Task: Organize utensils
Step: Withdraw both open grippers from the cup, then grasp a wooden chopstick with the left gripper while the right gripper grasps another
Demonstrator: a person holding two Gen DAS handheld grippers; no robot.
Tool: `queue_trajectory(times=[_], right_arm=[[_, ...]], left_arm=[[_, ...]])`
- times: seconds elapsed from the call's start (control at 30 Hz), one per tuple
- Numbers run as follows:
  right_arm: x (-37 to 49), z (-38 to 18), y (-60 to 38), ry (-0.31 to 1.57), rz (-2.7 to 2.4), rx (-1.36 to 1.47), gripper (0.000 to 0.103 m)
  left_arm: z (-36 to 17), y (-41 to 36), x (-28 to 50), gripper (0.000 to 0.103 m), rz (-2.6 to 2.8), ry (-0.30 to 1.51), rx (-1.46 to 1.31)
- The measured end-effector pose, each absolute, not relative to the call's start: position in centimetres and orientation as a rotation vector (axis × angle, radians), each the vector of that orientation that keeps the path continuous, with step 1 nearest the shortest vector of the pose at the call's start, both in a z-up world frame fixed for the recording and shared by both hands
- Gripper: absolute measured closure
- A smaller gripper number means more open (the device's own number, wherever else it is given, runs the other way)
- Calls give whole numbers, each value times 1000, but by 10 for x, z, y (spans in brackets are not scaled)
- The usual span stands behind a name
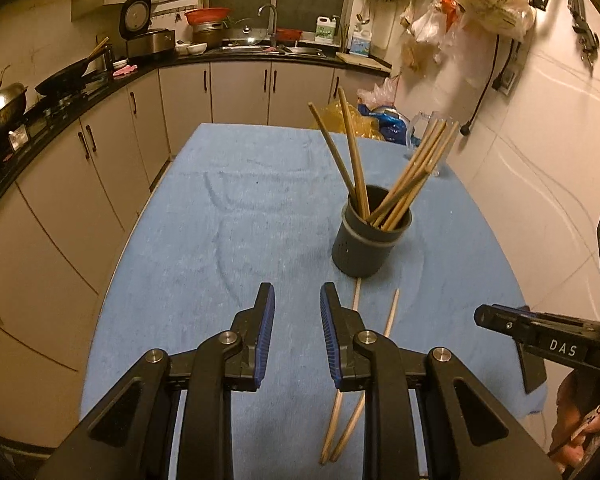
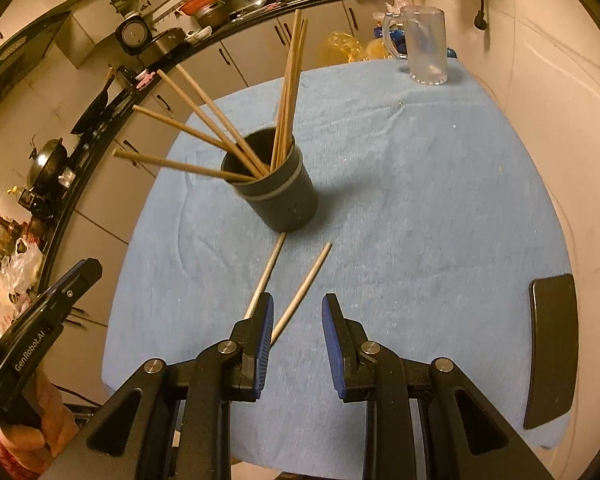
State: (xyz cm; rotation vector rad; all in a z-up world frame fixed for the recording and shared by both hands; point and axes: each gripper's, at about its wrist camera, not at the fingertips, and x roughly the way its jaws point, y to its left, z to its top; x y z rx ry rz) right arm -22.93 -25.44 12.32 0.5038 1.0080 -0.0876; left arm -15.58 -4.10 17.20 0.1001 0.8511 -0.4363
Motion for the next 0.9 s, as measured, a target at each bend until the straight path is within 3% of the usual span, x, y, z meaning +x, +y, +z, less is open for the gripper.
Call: queue_trajectory(times=[0.9], right_arm=[[-216, 83, -265, 1102, -136, 706, 76]], left_arm=[[156, -20, -164, 79, -426, 929, 132]])
